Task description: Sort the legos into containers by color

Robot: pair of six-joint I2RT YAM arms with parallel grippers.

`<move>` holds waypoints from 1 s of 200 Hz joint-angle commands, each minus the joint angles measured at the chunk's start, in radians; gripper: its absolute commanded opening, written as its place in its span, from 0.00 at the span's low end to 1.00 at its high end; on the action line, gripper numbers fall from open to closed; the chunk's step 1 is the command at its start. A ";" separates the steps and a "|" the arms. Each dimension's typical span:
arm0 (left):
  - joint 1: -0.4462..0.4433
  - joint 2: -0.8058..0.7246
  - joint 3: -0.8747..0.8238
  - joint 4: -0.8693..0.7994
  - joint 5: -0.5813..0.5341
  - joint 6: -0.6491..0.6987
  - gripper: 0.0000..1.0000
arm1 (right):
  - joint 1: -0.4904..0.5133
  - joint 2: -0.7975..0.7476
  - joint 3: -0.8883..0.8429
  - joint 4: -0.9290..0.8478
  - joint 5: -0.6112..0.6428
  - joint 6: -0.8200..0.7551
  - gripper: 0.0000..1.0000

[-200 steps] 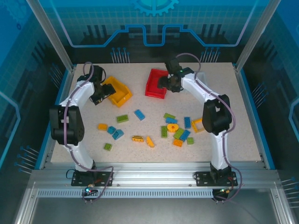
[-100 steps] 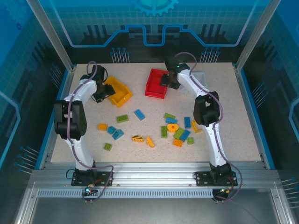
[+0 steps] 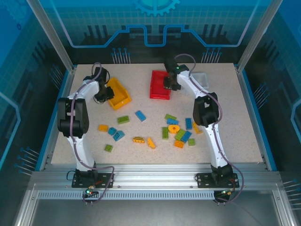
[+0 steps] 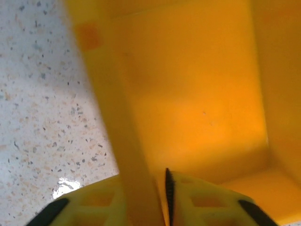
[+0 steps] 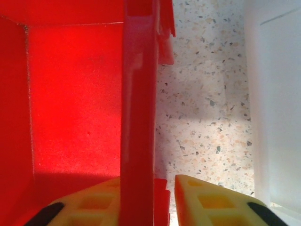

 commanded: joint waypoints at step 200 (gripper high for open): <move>-0.201 0.160 0.244 0.002 0.060 0.159 0.14 | 0.075 -0.142 -0.241 0.076 0.069 -0.050 0.27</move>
